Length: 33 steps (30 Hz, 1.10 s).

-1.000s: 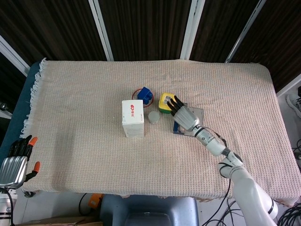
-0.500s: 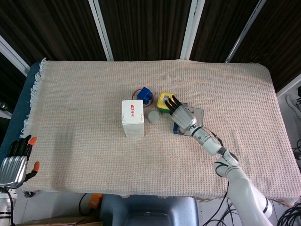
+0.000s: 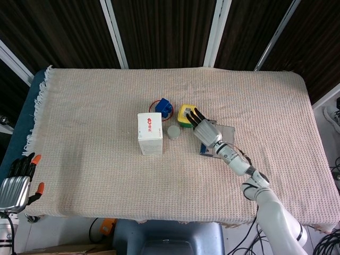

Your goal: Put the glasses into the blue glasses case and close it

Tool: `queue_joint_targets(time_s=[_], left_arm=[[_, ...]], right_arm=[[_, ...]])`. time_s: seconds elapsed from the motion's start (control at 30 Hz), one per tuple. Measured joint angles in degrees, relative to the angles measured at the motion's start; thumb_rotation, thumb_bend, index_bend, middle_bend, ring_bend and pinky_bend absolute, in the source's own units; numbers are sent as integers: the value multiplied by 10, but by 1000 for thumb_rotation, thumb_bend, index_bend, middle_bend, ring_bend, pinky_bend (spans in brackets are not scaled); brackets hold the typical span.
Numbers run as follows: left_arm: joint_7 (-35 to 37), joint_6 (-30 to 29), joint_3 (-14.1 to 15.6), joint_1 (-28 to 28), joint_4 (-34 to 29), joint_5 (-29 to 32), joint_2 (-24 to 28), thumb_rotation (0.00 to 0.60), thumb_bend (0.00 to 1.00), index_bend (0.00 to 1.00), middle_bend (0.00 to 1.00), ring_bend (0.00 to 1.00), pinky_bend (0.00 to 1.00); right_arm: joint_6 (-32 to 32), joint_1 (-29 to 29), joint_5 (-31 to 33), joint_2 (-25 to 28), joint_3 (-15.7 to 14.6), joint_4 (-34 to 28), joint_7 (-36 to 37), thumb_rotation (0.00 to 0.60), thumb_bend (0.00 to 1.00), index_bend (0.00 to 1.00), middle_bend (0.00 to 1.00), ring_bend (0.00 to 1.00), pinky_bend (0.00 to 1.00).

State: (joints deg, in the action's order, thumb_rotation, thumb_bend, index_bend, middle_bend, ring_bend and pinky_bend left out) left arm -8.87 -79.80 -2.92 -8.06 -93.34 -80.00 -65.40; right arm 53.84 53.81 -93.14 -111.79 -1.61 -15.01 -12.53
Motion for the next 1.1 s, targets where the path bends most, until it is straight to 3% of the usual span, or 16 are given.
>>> queue_joint_targets(time_s=[0.17,0.37,0.47,0.7,0.87,1.0,1.1], left_arm=[[-1,0,1,0,0,-1,0,600,413,0,0,0,16],[2,-2,2,1,-1,-4,1,600,413,0,0,0,16],[3,-3,2,1,-1,-6,1,600,414,0,0,0,16],[2,-9,5,4,-3,-13,1,600,414,0,0,0,16],[-1,-14,6,5,-4,-18,0,600,414,0,0,0,16],[-8,-14,7,5,-5,-20,-3,600,414,0,0,0,16],[-13,-14,8,4,-6,-21,-5,600,414,0,0,0,16]], right_arm=[[17,-5,-7,9,-7,-10,3,600,454,692,167,0,0],[37,-20,-12,29,-13,-34,8,600,452,478,145,0,0],[51,-30,-12,43,-14,-55,5,600,427,430,126,0,0],[99,-58,-10,94,-11,-136,-6,600,350,420,106,0,0],[152,-90,-11,151,-11,-205,5,600,311,504,101,0,0],[174,-112,-20,166,-22,-204,49,600,304,562,113,0,0],[179,-127,-27,161,-34,-170,95,600,304,570,117,0,0]])
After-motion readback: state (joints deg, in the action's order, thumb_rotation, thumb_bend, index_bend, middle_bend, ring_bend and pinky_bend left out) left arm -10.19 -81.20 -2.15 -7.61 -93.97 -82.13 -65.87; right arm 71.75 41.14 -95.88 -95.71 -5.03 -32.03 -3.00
